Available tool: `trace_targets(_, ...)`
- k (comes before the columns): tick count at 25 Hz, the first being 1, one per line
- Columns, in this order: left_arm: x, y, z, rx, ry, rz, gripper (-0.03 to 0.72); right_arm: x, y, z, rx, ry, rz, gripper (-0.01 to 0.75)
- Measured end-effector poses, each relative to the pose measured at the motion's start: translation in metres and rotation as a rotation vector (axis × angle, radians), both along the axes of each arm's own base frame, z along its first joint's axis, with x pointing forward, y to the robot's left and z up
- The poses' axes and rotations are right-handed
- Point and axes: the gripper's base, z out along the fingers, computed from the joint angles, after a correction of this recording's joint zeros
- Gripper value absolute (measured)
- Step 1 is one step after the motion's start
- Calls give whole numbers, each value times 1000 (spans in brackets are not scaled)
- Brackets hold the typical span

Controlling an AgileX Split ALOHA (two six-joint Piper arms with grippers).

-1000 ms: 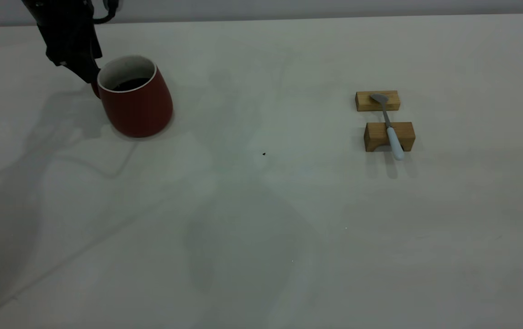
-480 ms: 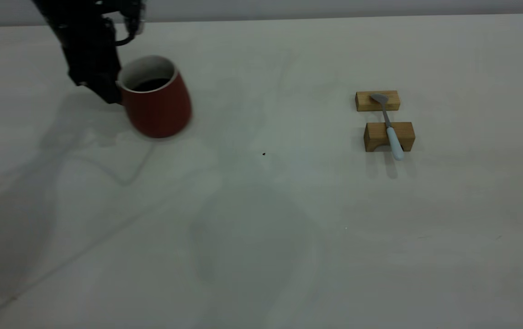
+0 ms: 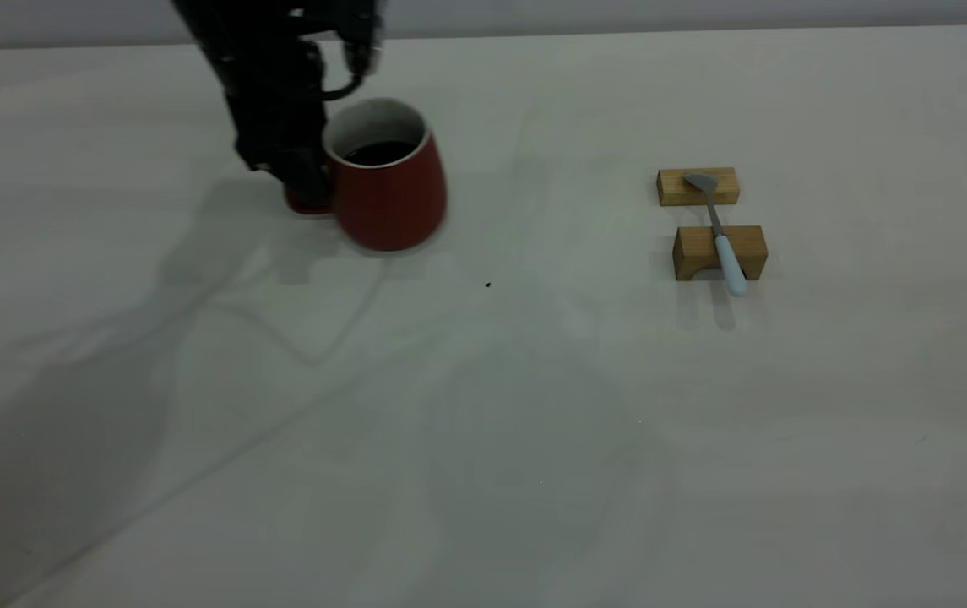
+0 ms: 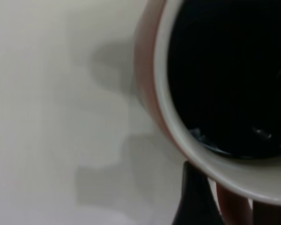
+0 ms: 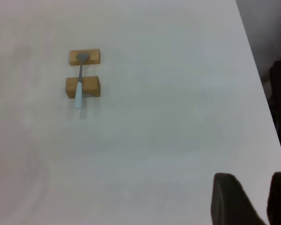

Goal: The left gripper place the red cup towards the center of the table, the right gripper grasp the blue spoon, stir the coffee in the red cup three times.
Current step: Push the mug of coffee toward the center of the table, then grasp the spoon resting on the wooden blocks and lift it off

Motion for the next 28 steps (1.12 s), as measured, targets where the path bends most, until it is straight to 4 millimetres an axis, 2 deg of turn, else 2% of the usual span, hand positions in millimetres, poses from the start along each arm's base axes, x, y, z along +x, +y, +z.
trace_targets(7,-6,-43,1,-50,-72,-29,558,0,0,0,0,0,0,240)
trace_targets(10,-9,-54,2,-72,-81,-33,558,0,0,0,0,0,0,240)
trace_targets(15,-11,-54,3,-62,-59,-10,558,0,0,0,0,0,0,240)
trace_targets(18,-13,-49,10,-7,-34,25,558,0,0,0,0,0,0,240)
trace_targets(20,-13,-45,23,27,-35,60,558,0,0,0,0,0,0,240)
trace_targets(23,-12,-43,54,28,-60,150,558,0,0,0,0,0,0,240)
trace_targets(26,-17,-41,97,-1,-77,244,558,0,0,0,0,0,0,240)
trace_targets(28,-24,-38,134,-23,-85,311,558,0,0,0,0,0,0,240)
